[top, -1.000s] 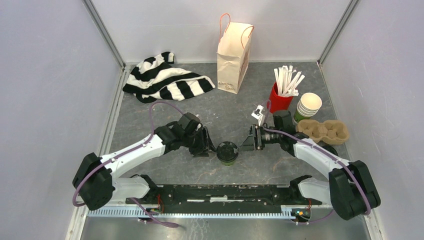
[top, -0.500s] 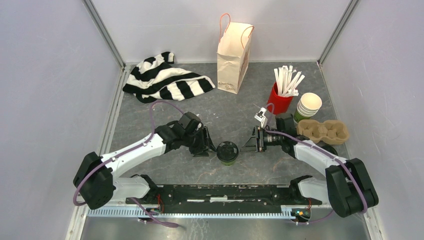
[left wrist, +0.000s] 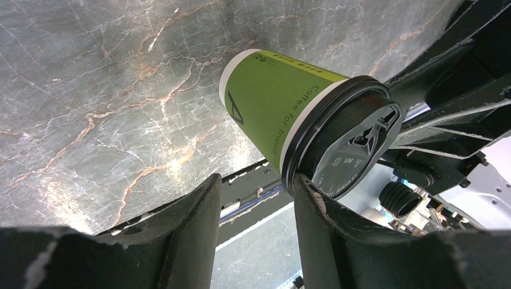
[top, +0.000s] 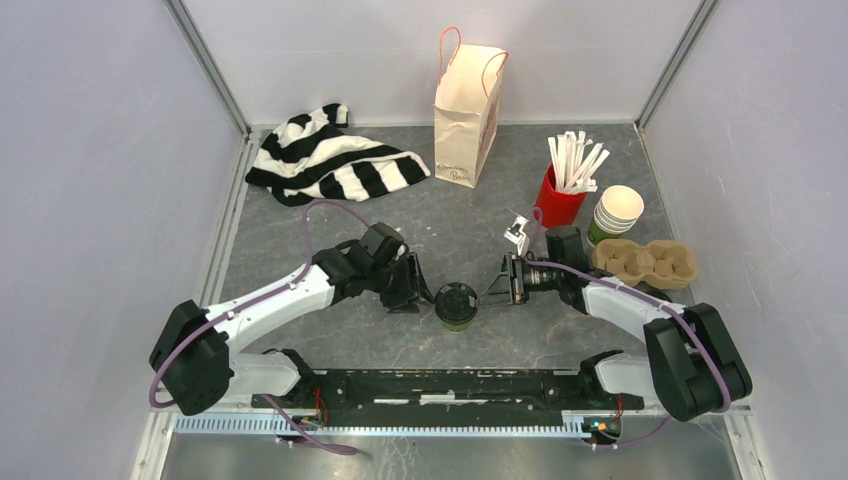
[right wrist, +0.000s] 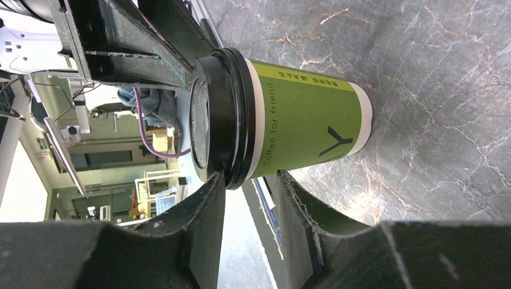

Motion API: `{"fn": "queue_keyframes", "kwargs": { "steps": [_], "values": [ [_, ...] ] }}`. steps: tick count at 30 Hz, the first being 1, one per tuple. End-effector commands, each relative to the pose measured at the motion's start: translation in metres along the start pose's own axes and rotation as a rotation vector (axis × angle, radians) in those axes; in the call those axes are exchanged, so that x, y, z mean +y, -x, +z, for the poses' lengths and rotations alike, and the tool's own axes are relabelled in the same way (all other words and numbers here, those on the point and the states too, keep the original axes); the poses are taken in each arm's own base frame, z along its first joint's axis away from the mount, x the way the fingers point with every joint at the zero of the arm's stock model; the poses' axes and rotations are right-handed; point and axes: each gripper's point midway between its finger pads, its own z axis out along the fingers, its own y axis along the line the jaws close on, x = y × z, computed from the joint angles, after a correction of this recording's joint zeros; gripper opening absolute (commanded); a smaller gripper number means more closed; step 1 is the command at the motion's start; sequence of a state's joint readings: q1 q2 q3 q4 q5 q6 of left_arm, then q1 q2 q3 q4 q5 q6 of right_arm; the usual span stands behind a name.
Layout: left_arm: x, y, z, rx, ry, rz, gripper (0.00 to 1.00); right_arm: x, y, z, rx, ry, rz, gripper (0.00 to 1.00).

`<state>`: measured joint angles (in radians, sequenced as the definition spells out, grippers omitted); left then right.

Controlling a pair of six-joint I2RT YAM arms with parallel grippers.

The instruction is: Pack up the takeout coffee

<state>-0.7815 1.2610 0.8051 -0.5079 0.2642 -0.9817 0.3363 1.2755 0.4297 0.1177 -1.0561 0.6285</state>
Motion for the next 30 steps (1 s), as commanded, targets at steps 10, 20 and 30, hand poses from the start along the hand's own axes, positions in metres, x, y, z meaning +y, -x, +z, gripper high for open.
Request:
{"fn": "queue_keyframes", "kwargs": {
  "steps": [10, 20, 30],
  "values": [
    [0.101, -0.046, 0.026, 0.078, 0.249, -0.023, 0.50, -0.117, -0.084, -0.028, 0.087, -0.409, 0.133, 0.37],
    [0.055, -0.019, 0.019, 0.021, 0.154, 0.030, 0.50, -0.056, -0.027, -0.006, 0.060, -0.231, -0.028, 0.39],
    [0.000, 0.020, 0.016, -0.047, 0.077, 0.117, 0.55, -0.014, -0.004, 0.002, -0.014, -0.092, -0.031, 0.41]
  ]
}}
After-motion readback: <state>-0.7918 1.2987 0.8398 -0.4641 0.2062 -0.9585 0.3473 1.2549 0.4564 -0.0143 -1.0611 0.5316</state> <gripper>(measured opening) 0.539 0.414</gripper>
